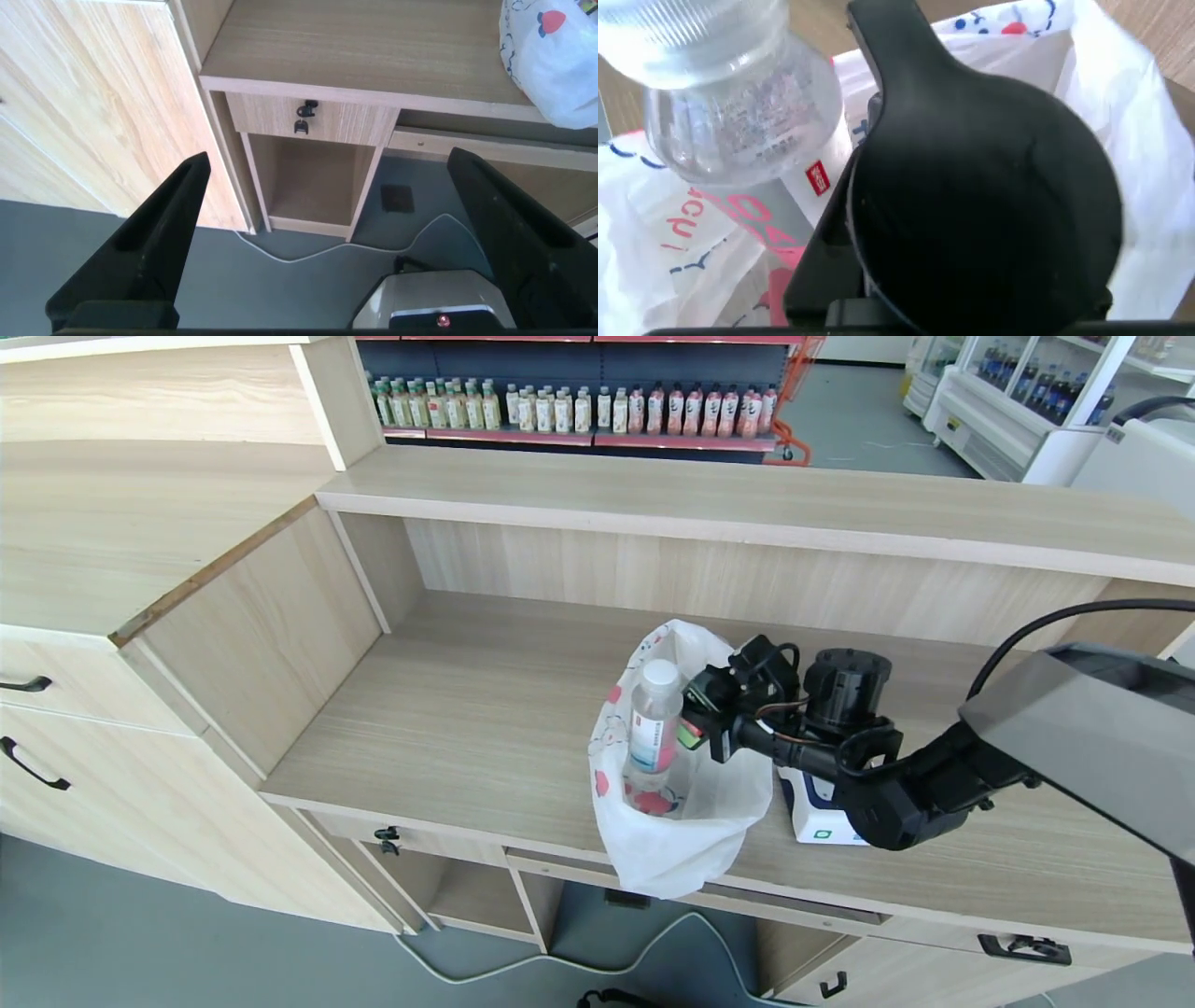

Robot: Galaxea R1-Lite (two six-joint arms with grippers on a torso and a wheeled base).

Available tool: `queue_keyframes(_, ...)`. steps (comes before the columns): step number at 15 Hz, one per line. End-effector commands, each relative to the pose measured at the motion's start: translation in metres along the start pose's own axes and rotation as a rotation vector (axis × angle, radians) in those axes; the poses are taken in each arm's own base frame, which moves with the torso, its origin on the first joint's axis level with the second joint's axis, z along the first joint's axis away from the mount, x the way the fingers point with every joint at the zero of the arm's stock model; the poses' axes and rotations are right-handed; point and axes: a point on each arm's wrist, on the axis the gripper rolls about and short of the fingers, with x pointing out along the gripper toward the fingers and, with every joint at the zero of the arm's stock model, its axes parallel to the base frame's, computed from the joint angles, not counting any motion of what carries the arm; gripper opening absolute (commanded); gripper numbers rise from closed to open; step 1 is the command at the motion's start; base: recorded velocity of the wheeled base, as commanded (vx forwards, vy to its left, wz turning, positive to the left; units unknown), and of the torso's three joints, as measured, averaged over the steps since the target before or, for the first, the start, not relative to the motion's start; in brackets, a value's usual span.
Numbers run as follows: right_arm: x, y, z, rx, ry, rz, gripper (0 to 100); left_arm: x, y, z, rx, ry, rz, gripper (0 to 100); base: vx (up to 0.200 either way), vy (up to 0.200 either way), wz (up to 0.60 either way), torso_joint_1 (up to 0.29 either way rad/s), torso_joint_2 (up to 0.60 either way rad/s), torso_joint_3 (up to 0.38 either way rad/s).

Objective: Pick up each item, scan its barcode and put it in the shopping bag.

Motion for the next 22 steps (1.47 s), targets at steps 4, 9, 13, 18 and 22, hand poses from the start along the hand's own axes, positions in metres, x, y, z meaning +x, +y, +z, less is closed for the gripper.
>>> queue_keyframes(4,0.014,0.003,-0.034,0.003,0.050,0.023,0,0.000,0.000,0.000,0.000,-0.001,0.000,100,0.000,0.000,0.00,0.000,0.00,0.000)
queue_keyframes(9,0.016,0.001,-0.040,0.002,0.060,0.022,0,0.000,0.000,0.000,0.000,-0.001,0.000,100,0.000,0.000,0.00,0.000,0.00,0.000)
queue_keyframes(13,0.013,-0.005,-0.044,-0.017,0.071,0.010,0,0.000,0.000,0.000,0.000,-0.001,0.000,100,0.000,0.000,0.00,0.000,0.00,0.000)
queue_keyframes(18,0.002,-0.016,-0.014,-0.034,0.000,0.023,100,0.000,0.000,0.000,0.000,-0.001,0.000,100,0.000,0.000,0.00,0.000,0.00,0.000)
queue_keyframes(22,-0.024,-0.021,0.046,-0.053,-0.106,0.004,100,0.000,0.000,0.000,0.000,-0.001,0.000,100,0.000,0.000,0.00,0.000,0.00,0.000)
